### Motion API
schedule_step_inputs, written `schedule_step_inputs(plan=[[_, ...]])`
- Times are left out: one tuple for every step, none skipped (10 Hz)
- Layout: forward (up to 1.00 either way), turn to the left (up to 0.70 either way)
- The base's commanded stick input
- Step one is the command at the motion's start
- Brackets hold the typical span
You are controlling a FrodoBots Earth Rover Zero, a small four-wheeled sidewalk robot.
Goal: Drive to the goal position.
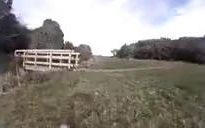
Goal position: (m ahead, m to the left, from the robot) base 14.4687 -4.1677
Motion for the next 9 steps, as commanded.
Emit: schedule_step_inputs(plan=[[0.85, -0.34], [0.85, -0.33], [0.85, -0.31], [0.85, -0.09], [0.85, 0.00], [0.85, 0.00], [0.85, 0.00], [0.85, 0.00], [0.85, 0.00]])
